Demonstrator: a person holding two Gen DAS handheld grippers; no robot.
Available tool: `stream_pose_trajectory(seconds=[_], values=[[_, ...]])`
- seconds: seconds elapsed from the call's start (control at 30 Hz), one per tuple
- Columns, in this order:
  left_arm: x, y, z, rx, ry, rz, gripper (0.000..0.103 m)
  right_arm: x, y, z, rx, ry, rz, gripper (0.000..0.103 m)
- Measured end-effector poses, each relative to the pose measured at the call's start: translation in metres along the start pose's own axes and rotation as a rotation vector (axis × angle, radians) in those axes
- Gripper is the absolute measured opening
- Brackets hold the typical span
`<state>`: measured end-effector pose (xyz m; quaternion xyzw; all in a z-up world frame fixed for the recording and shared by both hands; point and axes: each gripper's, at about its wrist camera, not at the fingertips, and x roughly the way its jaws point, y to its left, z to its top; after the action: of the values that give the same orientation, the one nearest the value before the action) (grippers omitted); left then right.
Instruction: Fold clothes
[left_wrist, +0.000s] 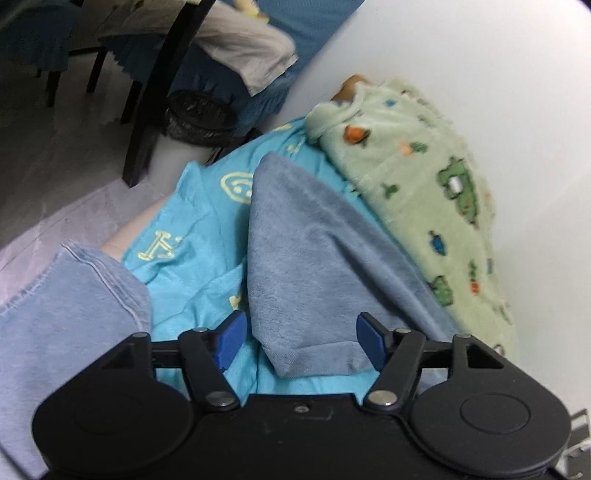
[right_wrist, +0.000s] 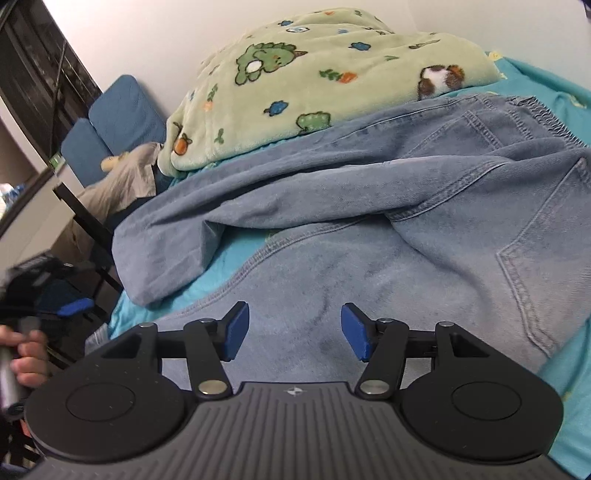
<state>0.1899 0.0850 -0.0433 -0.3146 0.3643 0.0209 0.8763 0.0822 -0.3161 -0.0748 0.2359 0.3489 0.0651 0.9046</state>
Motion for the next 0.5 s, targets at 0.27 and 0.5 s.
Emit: stream_pose_trajectory(seconds=[0.27, 0.5], values=[[0.053, 0.008, -0.006, -0.115, 0.018, 0.101, 0.047, 0.01, 0.003, 0.012, 0.019, -0.024, 0.046, 0.059], [0.051, -0.045, -0.005, 0.081, -0.052, 0.123, 0.014, 0.005, 0.008, 0.016, 0.001, -0.059, 0.055, 0.058]])
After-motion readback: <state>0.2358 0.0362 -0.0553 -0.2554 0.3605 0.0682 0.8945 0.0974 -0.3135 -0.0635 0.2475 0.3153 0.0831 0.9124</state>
